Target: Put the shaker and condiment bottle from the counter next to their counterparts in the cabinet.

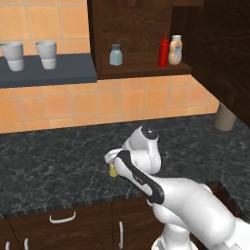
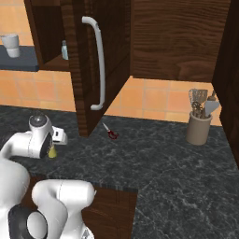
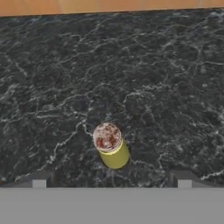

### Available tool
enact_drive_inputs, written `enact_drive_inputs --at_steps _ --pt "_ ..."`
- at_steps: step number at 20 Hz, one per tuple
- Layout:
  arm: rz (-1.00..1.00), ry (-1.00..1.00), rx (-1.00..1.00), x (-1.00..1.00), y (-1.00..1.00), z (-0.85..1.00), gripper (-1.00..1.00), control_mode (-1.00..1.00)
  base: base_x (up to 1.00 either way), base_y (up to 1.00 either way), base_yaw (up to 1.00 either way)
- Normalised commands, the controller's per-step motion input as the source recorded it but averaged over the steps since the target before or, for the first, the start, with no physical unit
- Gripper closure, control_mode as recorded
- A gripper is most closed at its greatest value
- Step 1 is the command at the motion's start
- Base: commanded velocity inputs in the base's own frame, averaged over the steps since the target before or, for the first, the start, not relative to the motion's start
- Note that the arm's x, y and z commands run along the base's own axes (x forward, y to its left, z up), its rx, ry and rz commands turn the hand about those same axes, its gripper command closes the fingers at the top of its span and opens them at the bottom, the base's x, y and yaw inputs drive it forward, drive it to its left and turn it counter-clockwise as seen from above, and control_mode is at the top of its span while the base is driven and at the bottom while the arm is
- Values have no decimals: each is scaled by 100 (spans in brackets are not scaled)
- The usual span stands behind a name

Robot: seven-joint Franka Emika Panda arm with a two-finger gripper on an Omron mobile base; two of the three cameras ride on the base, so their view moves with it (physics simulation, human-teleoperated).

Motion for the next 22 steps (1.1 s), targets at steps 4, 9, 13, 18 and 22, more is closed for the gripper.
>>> enact_drive_inputs --at_steps 4,9,13,18,22 --pt "0 2 0 27 15 -27 -100 -100 0 0 0" --pt "0 4 0 24 16 -28 -100 -100 0 0 0" --pt "0 4 0 21 12 -27 -100 -100 0 0 0" --pt "0 1 0 21 11 -31 -100 -100 0 0 0" --pt "0 4 0 28 17 -36 100 -100 0 0 0"
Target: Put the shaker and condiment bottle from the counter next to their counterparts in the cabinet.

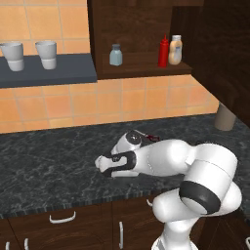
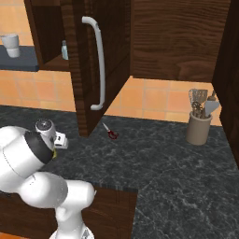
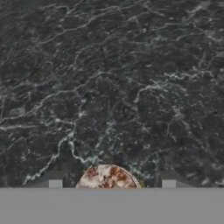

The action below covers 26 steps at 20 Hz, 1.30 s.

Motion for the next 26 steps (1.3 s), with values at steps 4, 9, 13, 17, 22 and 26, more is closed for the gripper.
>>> enact_drive_inputs --at_steps 4,9,13,17,22,26 --pt "0 4 0 27 6 -34 100 -100 0 0 0" --pt "0 1 0 22 6 -16 100 -100 0 0 0" --pt "0 0 0 0 0 9 100 -100 0 0 0" --pt "0 0 -2 0 0 44 100 -100 0 0 0" --pt "0 1 0 0 0 61 100 -100 0 0 0" --pt "0 3 0 0 0 71 100 -100 0 0 0"
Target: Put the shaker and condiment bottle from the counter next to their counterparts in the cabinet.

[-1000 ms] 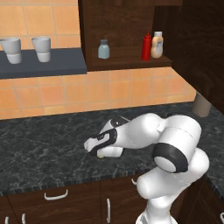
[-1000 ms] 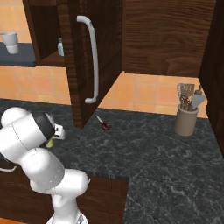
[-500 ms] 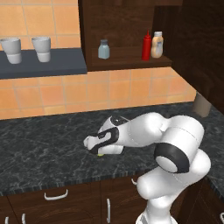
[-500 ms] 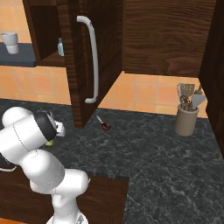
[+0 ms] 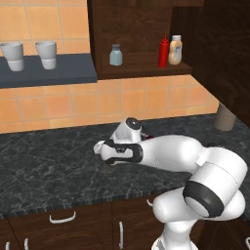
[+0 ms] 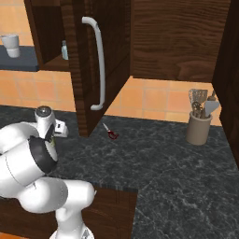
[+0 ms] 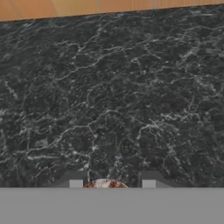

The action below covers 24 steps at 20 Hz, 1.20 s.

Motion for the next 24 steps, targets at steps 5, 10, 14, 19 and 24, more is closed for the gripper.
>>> enact_drive_inputs --at_steps 5,10,14,19,24 --pt "0 3 0 0 0 69 100 -100 0 0 0" --pt "0 3 0 2 0 63 100 -100 0 0 0" --pt "0 5 0 12 0 59 100 -100 0 0 0" --pt "0 1 0 7 0 57 100 -100 0 0 0" --pt "0 0 0 0 -1 43 100 -100 0 0 0"
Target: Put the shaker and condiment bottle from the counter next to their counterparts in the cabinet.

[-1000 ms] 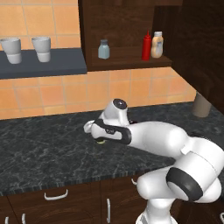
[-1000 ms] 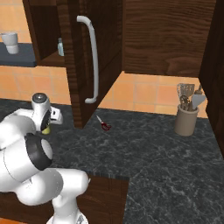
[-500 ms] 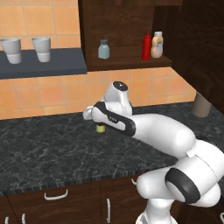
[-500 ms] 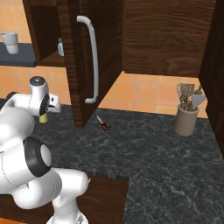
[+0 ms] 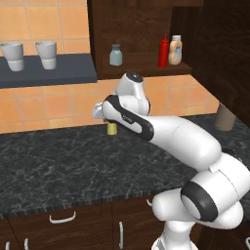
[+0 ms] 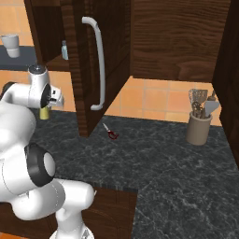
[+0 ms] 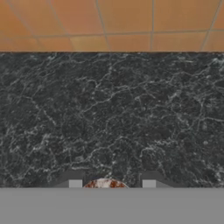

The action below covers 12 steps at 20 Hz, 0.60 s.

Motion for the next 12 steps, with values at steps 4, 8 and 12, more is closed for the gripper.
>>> enact_drive_inputs --at_steps 4,8,12 --pt "0 0 0 0 -6 36 100 -100 0 0 0" --pt "0 0 0 0 -10 47 100 -100 0 0 0" --pt "0 0 0 0 -22 47 100 -100 0 0 0"
